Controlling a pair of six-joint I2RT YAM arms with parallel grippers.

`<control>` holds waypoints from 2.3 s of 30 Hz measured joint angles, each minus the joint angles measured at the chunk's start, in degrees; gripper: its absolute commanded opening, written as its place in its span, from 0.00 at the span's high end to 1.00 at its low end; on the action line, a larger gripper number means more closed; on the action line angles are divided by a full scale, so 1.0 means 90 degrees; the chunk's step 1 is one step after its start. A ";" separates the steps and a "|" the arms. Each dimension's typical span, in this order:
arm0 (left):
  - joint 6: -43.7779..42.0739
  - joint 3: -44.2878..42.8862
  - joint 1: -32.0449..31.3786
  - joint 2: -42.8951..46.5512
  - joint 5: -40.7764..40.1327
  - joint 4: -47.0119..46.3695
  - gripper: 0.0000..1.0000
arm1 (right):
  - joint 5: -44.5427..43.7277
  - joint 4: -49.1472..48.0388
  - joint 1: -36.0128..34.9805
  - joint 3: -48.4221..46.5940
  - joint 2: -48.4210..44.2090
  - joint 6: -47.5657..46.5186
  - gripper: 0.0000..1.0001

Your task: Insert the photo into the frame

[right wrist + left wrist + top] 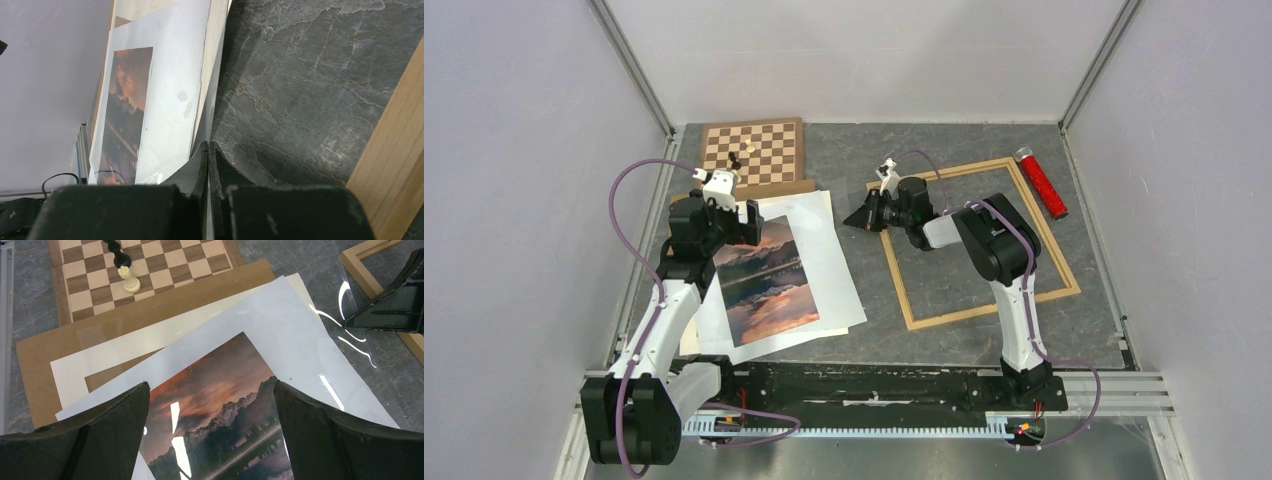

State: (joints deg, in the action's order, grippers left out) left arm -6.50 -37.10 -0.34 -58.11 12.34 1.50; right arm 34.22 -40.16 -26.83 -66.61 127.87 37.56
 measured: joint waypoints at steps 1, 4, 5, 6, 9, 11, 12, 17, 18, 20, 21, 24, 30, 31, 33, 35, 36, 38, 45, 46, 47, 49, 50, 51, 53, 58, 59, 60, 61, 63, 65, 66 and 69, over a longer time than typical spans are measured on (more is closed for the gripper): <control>-0.0002 0.0000 0.0000 0.0000 0.0000 -0.0002 0.00 | 0.0007 0.0002 0.0007 0.0000 -0.0002 0.0024 1.00; -0.0002 0.0000 0.0000 -0.0005 0.0000 -0.0002 0.00 | 0.0032 0.0080 0.0032 0.0000 -0.0049 0.0070 1.00; -0.0005 0.0000 0.0000 -0.0005 0.0000 -0.0002 0.00 | 0.0039 0.0114 0.0046 0.0000 -0.0075 0.0090 1.00; -0.0005 0.0000 0.0000 -0.0005 0.0000 -0.0005 0.00 | 0.0046 0.0168 0.0063 0.0000 -0.0112 0.0102 1.00; -0.0010 0.0000 0.0000 -0.0005 -0.0002 -0.0012 0.00 | 0.0053 0.0301 0.0104 0.0000 -0.0265 0.0163 1.00; -0.0032 0.0000 0.0000 -0.0005 0.0000 -0.0022 0.00 | 0.0053 0.0386 0.0126 0.0000 -0.0415 0.0194 1.00; -0.0044 0.0000 0.0000 -0.0005 0.0000 -0.0027 0.00 | 0.0053 0.0437 0.0134 0.0000 -0.0510 0.0214 1.00; -0.0068 0.0000 0.0000 -0.0007 0.0000 -0.0046 0.00 | 0.0056 0.0578 0.0155 0.0000 -0.0884 0.0267 1.00; -0.0070 0.0000 0.0000 -0.0015 0.0000 -0.0051 0.00 | 0.0061 0.0614 0.0163 0.0007 -0.0962 0.0277 1.00; -0.0070 -0.0002 0.0000 -0.0046 0.0000 -0.0075 0.00 | 0.0068 0.0648 0.0189 0.0046 -0.1112 0.0282 1.00; -0.0070 -0.0002 0.0000 -0.0068 0.0002 -0.0092 0.00 | 0.0073 0.0697 0.0214 0.0078 -0.1207 0.0284 1.00; -0.0070 -0.0007 0.0000 -0.0141 0.0022 -0.0131 0.00 | 0.0083 0.0908 0.0338 0.0155 -0.1528 0.0284 1.00; -0.0068 -0.0131 0.0000 -0.0265 0.0053 -0.0151 0.00 | 0.0104 0.1792 0.0661 0.0153 -0.2125 0.0066 1.00; -0.0068 -0.0148 0.0000 -0.0265 0.0061 -0.0163 0.00 | 0.0100 0.1962 0.0704 0.0153 -0.2203 0.0002 1.00; -0.0068 -0.0177 0.0000 -0.0267 0.0100 -0.0192 0.00 | 0.0100 0.2375 0.0814 0.0153 -0.2378 -0.0177 1.00; -0.0070 -0.0185 0.0000 -0.0267 0.0143 -0.0209 0.00 | 0.0097 0.2715 0.0906 0.0153 -0.2526 -0.0362 1.00; -0.0070 -0.0187 0.0000 -0.0277 0.0158 -0.0214 0.00 | 0.0100 0.2888 0.0957 0.0155 -0.2601 -0.0464 1.00; -0.0070 -0.0187 0.0000 -0.0304 0.0202 -0.0226 0.00 | 0.0107 0.3211 0.1081 0.0182 -0.2771 -0.0682 1.00; -0.0068 -0.0187 0.0000 -0.0471 0.0515 -0.0308 0.00 | 0.0236 0.3925 0.1600 0.0750 -0.3517 -0.1343 1.00; -0.0068 -0.0187 0.0000 -0.0503 0.0539 -0.0333 0.00 | 0.0250 0.4034 0.1683 0.0843 -0.3614 -0.1462 1.00; -0.0070 -0.0187 0.0000 -0.0546 0.0588 -0.0376 0.00 | 0.0265 0.4124 0.1756 0.0908 -0.3689 -0.1557 1.00; -0.0068 -0.0187 0.0000 -0.0646 0.0695 -0.0444 0.00 | 0.0294 0.4371 0.1914 0.1015 -0.3830 -0.1773 1.00; -0.0068 -0.0187 0.0000 -0.0704 0.0743 -0.0481 0.00 | 0.0321 0.4515 0.2008 0.1035 -0.3883 -0.1897 1.00; -0.0068 -0.0187 0.0000 -0.0770 0.0811 -0.0529 0.00 | 0.0345 0.4646 0.2110 0.1035 -0.3920 -0.2018 1.00; -0.0068 -0.0187 0.0000 -0.0877 0.0884 -0.0578 0.00 | 0.0364 0.4862 0.2302 0.1032 -0.3966 -0.2261 1.00; -0.0068 -0.0187 0.0000 -0.1035 0.1061 -0.0690 0.00 | 0.0367 0.5627 0.2810 0.0852 -0.3988 -0.2878 1.00; -0.0068 -0.0187 -0.0002 -0.1035 0.1095 -0.0709 0.00 | 0.0364 0.5775 0.2902 0.0772 -0.3988 -0.2999 1.00; -0.0070 -0.0187 -0.0007 -0.1035 0.1127 -0.0716 0.00 | 0.0359 0.5933 0.3002 0.0670 -0.3988 -0.3135 1.00; -0.0070 -0.0187 -0.0017 -0.1035 0.1146 -0.0724 0.00 | 0.0338 0.6098 0.3092 0.0549 -0.3988 -0.3281 1.00; -0.0073 -0.0187 -0.0051 -0.1039 0.1151 -0.0731 0.00 | 0.0287 0.6356 0.3259 0.0313 -0.3978 -0.3529 1.00; -0.0078 -0.0187 -0.0104 -0.1049 0.1154 -0.0746 0.00 | 0.0216 0.6589 0.3415 0.0024 -0.3917 -0.3801 1.00; -0.0085 -0.0187 -0.0136 -0.1064 0.1156 -0.0758 0.00 | 0.0180 0.6717 0.3497 -0.0143 -0.3852 -0.3954 1.00; -0.0141 -0.0197 -0.0248 -0.1137 0.1149 -0.0770 0.00 | 0.0022 0.7077 0.3691 -0.0619 -0.3602 -0.4379 1.00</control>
State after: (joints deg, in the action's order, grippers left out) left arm -7.77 -38.87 -2.57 -68.34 22.68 -5.43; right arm 34.41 23.53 6.39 -72.18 95.46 -1.85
